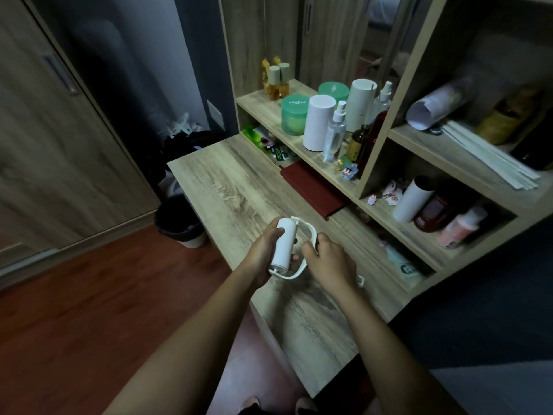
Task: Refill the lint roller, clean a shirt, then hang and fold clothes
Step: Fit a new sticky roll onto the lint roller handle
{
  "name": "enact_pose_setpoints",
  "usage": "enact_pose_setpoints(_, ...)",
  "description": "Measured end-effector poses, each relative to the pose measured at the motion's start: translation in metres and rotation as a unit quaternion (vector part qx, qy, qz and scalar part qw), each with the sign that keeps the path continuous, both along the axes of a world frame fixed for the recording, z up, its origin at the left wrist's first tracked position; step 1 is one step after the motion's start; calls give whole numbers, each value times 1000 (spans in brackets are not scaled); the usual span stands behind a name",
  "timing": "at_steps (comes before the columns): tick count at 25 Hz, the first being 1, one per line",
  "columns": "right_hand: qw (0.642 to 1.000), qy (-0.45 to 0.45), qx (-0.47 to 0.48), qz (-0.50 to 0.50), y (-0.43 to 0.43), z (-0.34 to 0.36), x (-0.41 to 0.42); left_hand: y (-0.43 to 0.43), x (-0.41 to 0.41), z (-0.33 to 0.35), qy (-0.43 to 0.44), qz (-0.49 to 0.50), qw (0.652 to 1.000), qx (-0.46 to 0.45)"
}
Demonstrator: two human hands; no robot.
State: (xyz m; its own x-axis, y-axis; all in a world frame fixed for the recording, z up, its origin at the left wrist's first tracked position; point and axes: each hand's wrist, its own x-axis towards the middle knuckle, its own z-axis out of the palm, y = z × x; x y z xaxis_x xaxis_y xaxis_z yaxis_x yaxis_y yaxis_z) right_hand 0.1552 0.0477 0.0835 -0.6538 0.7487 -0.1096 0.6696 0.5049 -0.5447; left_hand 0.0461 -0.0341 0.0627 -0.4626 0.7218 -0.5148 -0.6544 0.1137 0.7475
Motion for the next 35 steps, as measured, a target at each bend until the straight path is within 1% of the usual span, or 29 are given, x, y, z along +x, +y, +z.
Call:
enact_pose_setpoints(2, 1000, 3, 2, 1, -1, 1, 0, -1, 1, 3, 11, 2, 1000, 2)
enact_pose_setpoints(7, 1000, 6, -13, -5, -4, 2, 0, -1, 7, 10, 93, -5, 996, -12)
enact_pose_setpoints(16, 1000, 9, -22, -8, -7, 0, 0, -3, 9, 8, 178, 11, 984, -31)
enact_pose_setpoints(19, 1000, 6, -23, -10, -9, 2, 1, -2, 11, 2, 241, 16, 967, -84)
enact_pose_setpoints(22, 1000, 2, -25, -10, -12, 1, 3, -5, 13, -1, 315, 3, 936, -158)
enact_pose_setpoints(25, 999, 11, -47, -7, -16, -5, 3, -10, 14, 4, 364, -7, 914, -178)
enact_pose_setpoints(27, 996, 34, -78, -8, -17, -8, 3, -13, 16, 5, 373, -2, 911, -174)
enact_pose_setpoints(28, 995, 39, -86, -11, -17, -8, 3, -14, 19, 7, 364, 6, 916, -171)
enact_pose_setpoints(31, 996, 34, -73, -36, -22, -7, 1, -17, 25, 12, 341, 27, 926, -160)
enact_pose_setpoints(35, 993, 50, -86, -67, -29, -1, -2, -21, 26, 17, 349, 26, 923, -158)
